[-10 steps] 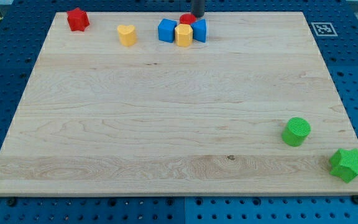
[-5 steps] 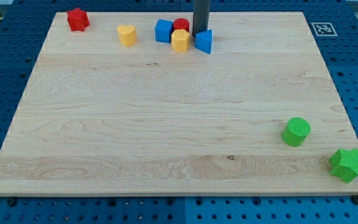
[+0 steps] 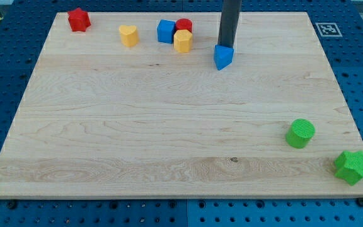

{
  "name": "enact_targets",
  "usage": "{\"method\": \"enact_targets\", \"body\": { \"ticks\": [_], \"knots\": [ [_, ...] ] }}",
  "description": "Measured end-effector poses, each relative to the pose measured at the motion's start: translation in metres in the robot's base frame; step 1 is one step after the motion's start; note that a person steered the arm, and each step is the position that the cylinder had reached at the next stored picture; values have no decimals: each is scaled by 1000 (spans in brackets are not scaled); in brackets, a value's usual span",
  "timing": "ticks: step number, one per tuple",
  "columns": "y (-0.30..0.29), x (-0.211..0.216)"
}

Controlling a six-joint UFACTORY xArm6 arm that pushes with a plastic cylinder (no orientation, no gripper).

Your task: Place the blue triangle diagonally to yellow hexagon

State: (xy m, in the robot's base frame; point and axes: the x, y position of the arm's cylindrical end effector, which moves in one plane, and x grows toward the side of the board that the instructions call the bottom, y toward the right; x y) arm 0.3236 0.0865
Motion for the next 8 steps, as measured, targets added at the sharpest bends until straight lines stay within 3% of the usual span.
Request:
{"method": "enact_targets", "body": {
  "ticks": [3,6,8],
  "knots": [
    [-36,34],
    [14,57],
    [15,78]
  ]
}}
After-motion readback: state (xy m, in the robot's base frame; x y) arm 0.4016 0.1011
